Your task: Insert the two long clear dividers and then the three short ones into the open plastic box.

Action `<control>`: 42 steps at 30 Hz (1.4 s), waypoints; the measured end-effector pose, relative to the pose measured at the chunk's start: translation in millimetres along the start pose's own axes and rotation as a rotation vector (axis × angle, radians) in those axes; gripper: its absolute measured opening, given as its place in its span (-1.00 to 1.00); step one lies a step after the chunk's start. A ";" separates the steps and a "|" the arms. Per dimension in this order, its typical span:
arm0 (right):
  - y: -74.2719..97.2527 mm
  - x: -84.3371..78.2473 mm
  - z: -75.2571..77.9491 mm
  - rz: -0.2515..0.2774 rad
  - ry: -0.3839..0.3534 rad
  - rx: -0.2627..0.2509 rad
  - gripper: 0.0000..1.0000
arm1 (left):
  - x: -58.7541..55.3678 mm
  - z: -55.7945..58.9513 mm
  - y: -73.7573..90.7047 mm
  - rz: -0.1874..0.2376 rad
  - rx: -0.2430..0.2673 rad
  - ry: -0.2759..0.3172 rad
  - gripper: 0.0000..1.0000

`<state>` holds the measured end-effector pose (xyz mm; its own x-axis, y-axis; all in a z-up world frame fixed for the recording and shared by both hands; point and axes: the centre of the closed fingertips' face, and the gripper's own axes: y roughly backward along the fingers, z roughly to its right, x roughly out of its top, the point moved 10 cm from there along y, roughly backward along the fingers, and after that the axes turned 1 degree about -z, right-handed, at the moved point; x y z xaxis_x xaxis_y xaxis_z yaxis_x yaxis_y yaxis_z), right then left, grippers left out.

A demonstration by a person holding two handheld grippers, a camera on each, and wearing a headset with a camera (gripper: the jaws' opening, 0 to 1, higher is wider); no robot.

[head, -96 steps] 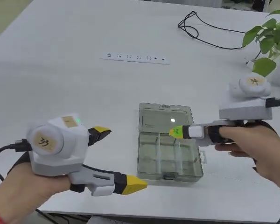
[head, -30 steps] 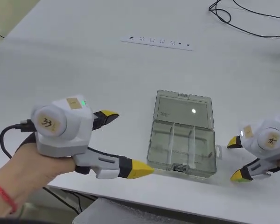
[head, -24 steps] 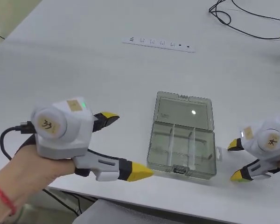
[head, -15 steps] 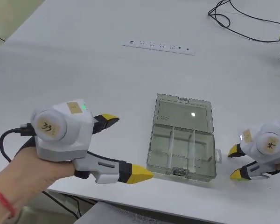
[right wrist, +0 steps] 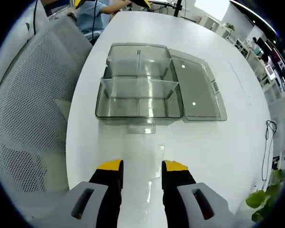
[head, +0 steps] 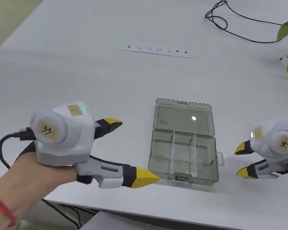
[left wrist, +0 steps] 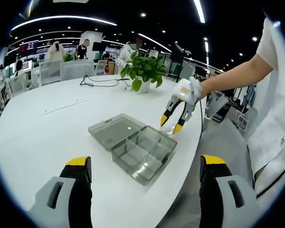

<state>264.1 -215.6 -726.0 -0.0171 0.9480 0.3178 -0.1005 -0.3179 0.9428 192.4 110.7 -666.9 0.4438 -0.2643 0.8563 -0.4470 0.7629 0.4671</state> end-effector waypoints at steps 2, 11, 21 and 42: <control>11.5 5.6 -2.6 0.015 0.001 -0.026 -0.35 | 4.4 0.7 -3.0 0.016 -0.010 0.004 0.94; 60.7 39.9 -17.0 0.092 0.017 -0.120 -0.35 | 28.1 3.7 -20.2 0.075 -0.086 0.107 0.78; 88.4 77.8 -34.9 0.157 0.033 -0.188 -0.35 | 46.5 18.7 -43.9 0.090 -0.197 0.236 0.47; 110.7 121.6 -58.5 0.201 0.093 -0.259 -0.34 | 49.2 50.6 -70.4 0.061 -0.387 0.492 -0.43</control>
<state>192.7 -134.7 -588.8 -0.1516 0.8681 0.4726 -0.3349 -0.4950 0.8018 206.4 14.1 -646.5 0.7734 0.0185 0.6337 -0.2098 0.9507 0.2283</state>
